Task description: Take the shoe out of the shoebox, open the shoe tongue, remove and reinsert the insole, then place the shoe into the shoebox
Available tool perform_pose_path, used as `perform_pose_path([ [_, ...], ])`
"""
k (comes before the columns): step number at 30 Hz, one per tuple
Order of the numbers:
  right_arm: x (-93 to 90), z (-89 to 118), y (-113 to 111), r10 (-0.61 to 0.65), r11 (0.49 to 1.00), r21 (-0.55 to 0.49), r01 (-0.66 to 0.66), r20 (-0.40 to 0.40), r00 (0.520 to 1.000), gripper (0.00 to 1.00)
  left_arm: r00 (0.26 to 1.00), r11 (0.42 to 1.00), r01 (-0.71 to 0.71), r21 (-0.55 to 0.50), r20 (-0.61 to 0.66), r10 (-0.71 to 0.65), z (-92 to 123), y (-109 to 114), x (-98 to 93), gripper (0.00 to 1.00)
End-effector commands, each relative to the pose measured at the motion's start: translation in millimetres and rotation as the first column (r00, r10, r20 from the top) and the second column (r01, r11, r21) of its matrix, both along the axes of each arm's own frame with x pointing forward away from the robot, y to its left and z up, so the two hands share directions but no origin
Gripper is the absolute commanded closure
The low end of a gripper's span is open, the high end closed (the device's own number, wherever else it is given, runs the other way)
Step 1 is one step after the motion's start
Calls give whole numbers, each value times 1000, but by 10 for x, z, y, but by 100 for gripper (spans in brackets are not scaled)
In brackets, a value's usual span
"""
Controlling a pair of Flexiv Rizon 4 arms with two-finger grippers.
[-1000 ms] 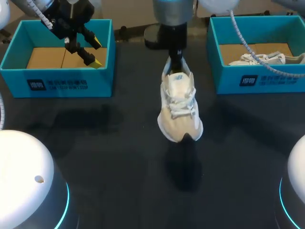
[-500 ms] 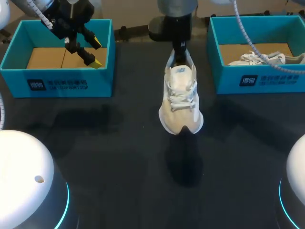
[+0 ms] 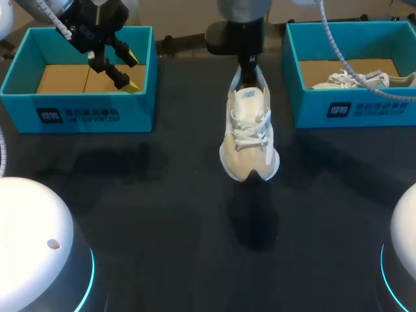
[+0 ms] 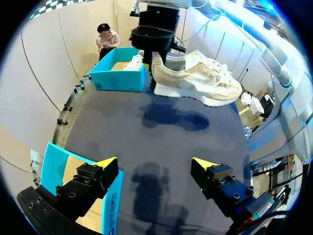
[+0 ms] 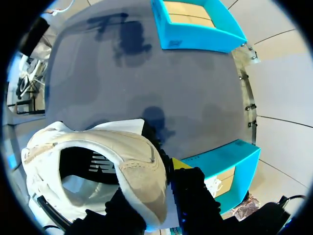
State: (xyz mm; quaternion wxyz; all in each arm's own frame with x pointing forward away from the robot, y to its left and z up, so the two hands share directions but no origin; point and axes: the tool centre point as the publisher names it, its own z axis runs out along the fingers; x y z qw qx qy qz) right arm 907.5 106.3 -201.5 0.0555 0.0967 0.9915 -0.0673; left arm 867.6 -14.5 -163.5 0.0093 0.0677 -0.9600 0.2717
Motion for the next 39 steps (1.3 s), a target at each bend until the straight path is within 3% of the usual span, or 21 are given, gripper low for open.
perform_pose_path([
  [1,150,67,-249,8,1000,12,-8,8,1000,100,1000,1000,0,4,-1,0,3,-5,3,0],
  [8,364,127,-699,15,1000,-6,-15,32,999,100,1000,1000,0,4,-1,0,3,-5,3,0],
  [24,881,150,-1799,38,998,-49,-38,-3,999,100,1000,1000,0,4,-1,0,3,-5,3,0],
  [39,1555,237,-2625,10,995,-96,-10,-2,1000,100,1000,1000,0,4,-1,0,3,-5,3,0],
])
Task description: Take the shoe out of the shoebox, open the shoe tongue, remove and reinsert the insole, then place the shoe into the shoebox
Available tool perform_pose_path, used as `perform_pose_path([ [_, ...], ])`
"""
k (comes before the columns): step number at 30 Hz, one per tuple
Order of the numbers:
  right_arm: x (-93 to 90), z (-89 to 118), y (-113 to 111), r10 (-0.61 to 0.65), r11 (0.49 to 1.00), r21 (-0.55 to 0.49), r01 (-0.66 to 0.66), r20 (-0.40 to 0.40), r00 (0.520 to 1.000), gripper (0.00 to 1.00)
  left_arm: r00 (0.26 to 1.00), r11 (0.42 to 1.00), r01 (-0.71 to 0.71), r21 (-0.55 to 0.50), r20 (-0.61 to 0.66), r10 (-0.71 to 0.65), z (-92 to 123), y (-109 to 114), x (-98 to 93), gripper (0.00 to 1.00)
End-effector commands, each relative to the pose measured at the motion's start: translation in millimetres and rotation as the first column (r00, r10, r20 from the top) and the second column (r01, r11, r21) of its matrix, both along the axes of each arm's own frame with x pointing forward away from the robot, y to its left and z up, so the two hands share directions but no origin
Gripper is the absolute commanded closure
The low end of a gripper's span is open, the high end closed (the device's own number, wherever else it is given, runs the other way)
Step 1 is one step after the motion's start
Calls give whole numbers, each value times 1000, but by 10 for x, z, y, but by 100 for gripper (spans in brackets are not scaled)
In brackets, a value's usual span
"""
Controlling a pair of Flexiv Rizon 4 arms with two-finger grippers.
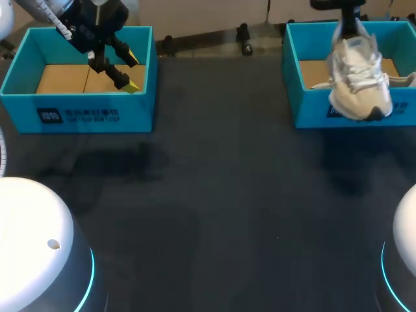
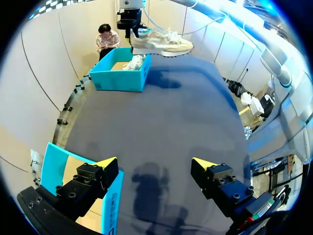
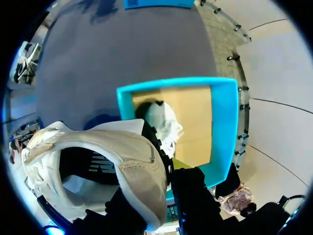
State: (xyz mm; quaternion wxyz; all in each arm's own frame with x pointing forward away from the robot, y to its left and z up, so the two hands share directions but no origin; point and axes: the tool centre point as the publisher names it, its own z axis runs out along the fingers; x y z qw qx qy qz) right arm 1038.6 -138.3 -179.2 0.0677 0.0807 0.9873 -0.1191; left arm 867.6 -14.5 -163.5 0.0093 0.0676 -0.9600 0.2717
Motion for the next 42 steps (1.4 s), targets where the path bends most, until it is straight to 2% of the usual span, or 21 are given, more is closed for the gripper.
perform_pose_path([
  [1,273,19,-216,-18,1000,11,18,-13,1000,100,1000,1000,0,4,-1,0,3,-5,3,0],
  [6,487,63,-461,-54,998,19,54,16,998,100,1000,1000,0,4,-1,0,3,-5,3,0],
  [15,706,125,-764,-55,998,28,54,38,998,100,1000,1000,0,4,-1,0,3,-5,3,0],
  [20,814,103,-927,-95,995,36,93,78,992,100,1000,1000,0,4,-1,0,3,-5,3,0],
  [42,814,103,-927,-95,995,36,93,78,992,100,1000,1000,0,4,-1,0,3,-5,3,0],
])
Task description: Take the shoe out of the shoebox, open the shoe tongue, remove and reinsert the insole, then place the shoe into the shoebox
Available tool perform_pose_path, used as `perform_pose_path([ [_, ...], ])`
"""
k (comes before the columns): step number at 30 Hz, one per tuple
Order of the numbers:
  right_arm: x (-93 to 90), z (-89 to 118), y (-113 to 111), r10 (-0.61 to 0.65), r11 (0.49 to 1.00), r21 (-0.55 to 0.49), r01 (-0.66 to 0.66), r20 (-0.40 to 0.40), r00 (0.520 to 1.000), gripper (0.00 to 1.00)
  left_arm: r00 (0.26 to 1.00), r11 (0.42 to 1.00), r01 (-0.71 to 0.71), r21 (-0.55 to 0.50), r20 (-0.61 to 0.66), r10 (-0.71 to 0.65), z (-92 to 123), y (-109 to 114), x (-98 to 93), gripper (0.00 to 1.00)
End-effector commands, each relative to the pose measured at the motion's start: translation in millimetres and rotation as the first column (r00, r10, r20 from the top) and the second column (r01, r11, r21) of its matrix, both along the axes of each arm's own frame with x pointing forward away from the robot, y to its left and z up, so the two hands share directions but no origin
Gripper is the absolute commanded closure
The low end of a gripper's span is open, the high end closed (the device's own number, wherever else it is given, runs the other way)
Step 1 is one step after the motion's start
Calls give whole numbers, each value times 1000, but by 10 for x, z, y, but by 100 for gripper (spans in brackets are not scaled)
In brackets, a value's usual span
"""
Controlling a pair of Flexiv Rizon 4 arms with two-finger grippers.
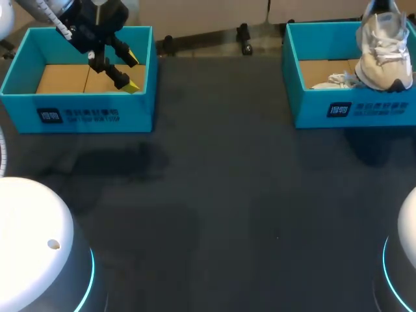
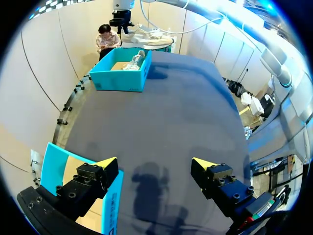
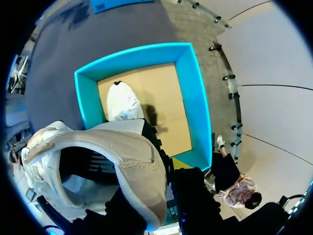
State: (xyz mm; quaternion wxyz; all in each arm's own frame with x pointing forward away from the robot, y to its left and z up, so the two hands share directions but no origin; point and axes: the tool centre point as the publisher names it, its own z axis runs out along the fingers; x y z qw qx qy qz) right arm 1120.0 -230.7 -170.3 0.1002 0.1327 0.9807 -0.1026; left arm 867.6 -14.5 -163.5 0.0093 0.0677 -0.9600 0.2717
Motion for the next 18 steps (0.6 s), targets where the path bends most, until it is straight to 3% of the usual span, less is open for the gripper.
perform_pose_path([
  [1,0,14,-2,-1,1000,0,1,0,1000,100,1000,1000,0,4,-1,0,3,-5,3,0],
  [11,273,-23,-303,55,998,-20,-55,-15,998,100,1000,1000,0,4,-1,0,3,-5,3,0],
  [18,503,-54,-647,65,997,-31,-66,-22,998,100,1000,1000,0,4,-1,0,3,-5,3,0],
])
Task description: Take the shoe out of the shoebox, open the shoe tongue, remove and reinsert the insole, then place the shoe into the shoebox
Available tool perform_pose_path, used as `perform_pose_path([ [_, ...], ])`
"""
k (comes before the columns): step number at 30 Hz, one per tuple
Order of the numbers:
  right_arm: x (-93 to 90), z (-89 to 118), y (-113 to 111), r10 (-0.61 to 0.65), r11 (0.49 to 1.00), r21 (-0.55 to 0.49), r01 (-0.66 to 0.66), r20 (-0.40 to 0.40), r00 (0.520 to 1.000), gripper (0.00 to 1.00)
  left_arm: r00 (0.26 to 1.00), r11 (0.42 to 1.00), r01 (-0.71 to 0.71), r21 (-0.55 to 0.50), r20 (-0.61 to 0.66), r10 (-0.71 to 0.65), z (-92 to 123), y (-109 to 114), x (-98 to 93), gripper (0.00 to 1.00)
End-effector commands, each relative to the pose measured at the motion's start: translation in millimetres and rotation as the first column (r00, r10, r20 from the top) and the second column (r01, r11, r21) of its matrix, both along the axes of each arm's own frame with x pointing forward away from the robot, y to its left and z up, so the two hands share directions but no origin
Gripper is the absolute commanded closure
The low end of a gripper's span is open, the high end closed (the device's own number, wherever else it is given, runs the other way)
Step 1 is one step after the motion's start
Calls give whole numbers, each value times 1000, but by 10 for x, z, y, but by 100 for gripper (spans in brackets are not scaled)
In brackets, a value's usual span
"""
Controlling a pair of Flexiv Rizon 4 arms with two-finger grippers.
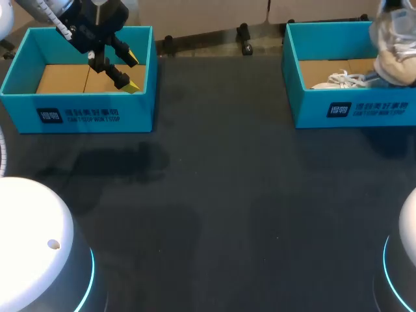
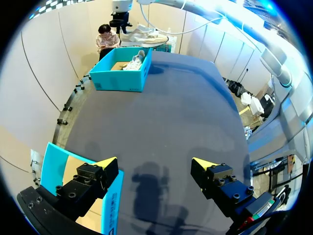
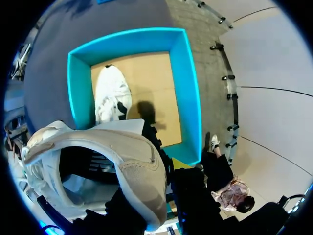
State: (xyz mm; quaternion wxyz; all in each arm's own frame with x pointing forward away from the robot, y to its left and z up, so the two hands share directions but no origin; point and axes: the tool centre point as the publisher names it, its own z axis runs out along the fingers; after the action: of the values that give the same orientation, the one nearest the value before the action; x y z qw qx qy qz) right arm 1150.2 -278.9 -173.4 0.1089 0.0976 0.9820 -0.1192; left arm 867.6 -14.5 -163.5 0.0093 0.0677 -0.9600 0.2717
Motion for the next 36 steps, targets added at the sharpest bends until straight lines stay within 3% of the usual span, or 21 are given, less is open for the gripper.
perform_pose_path([
  [1,230,-25,-191,-6,1000,5,6,-28,1000,100,1000,1000,0,4,-1,0,3,-5,3,0],
  [9,480,-81,-392,-133,990,45,133,-3,991,100,1000,1000,0,4,-1,0,3,-5,3,0],
  [18,532,-45,-425,-310,949,71,308,16,951,100,1000,1000,0,4,-1,0,3,-5,3,0],
  [31,491,73,-392,-628,774,163,612,84,773,100,1000,1000,0,4,-1,0,3,-5,3,0],
  [36,476,88,-371,-734,679,165,716,115,669,100,1000,1000,0,4,-1,0,3,-5,3,0],
])
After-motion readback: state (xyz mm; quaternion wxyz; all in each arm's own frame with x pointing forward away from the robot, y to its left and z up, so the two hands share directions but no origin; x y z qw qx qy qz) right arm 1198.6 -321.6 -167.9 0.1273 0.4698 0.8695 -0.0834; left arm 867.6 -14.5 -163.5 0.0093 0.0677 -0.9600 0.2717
